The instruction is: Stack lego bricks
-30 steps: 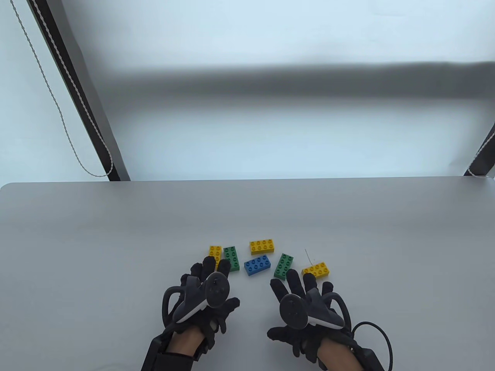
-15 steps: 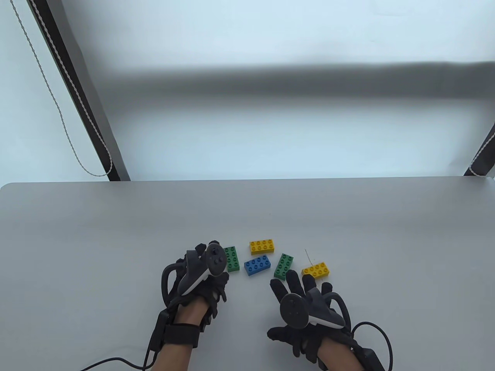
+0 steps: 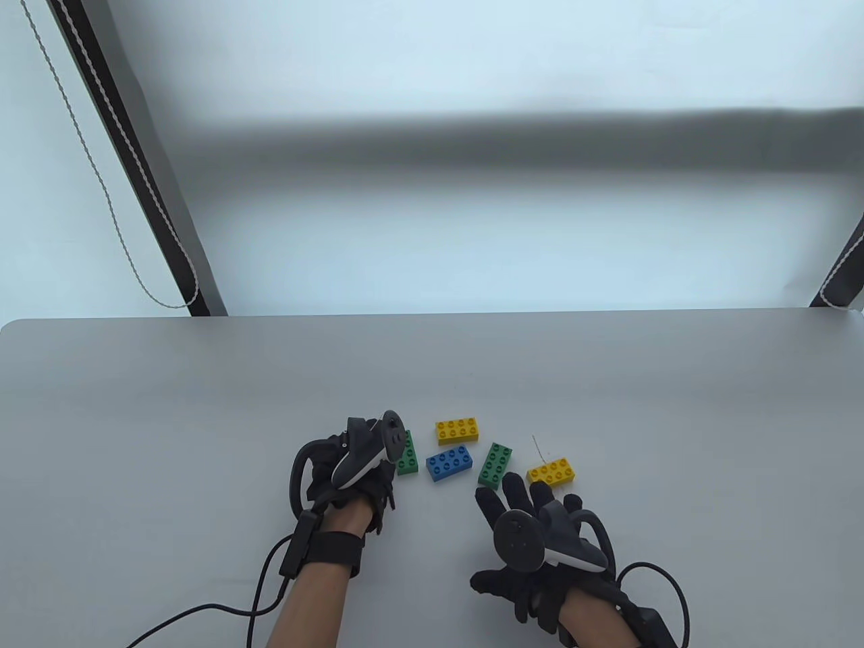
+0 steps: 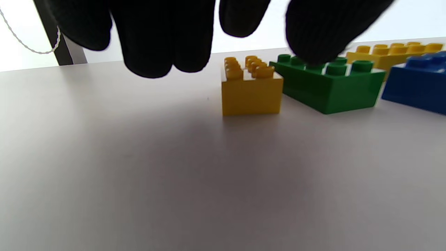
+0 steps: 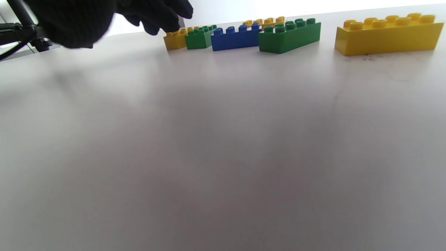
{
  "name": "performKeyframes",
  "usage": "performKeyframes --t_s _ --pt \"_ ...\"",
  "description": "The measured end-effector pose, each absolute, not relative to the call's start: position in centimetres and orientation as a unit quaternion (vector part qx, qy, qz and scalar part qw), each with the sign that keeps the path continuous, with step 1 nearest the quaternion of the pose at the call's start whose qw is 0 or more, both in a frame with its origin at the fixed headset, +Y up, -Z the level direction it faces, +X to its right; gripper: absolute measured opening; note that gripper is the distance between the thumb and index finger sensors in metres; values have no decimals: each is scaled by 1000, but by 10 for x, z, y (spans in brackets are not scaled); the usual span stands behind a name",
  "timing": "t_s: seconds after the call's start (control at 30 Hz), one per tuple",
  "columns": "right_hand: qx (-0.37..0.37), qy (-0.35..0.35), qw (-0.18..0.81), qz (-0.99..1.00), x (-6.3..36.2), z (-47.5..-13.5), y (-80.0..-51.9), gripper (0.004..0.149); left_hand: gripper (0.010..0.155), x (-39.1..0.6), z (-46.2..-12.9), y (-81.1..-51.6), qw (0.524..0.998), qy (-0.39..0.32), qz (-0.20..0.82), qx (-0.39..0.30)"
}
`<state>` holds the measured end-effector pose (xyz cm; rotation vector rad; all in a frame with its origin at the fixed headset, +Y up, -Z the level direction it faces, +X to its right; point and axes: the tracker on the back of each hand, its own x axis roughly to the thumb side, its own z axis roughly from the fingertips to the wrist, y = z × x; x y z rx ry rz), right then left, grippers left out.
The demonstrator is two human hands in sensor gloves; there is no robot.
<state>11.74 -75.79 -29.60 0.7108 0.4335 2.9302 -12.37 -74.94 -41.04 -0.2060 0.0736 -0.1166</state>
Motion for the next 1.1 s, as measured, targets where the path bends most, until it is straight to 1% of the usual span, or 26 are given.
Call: performKeyframes --t_s 0.17,0.57,0.7,0.8,0.83,1.0,1.1 --pt "233 144 51 960 118 -296 -758 107 72 -123 -416 -758 990 48 -67 -113" --pt "234 151 53 959 118 -295 -757 106 72 -114 -418 -763 989 58 -92 -98" --pt "234 157 52 958 119 -296 -758 105 68 -117 -414 -765 990 70 -83 -85" --pt "233 159 53 958 120 -295 -758 105 68 -120 -411 -766 989 68 -100 -79" --pt "233 157 54 958 121 -295 -757 105 66 -122 -409 -765 989 70 -102 -77" --pt "228 160 56 959 122 -294 -756 105 69 -136 -399 -758 991 78 -87 -62" --pt "228 161 56 959 122 -294 -756 105 68 -144 -391 -749 994 73 -69 -52"
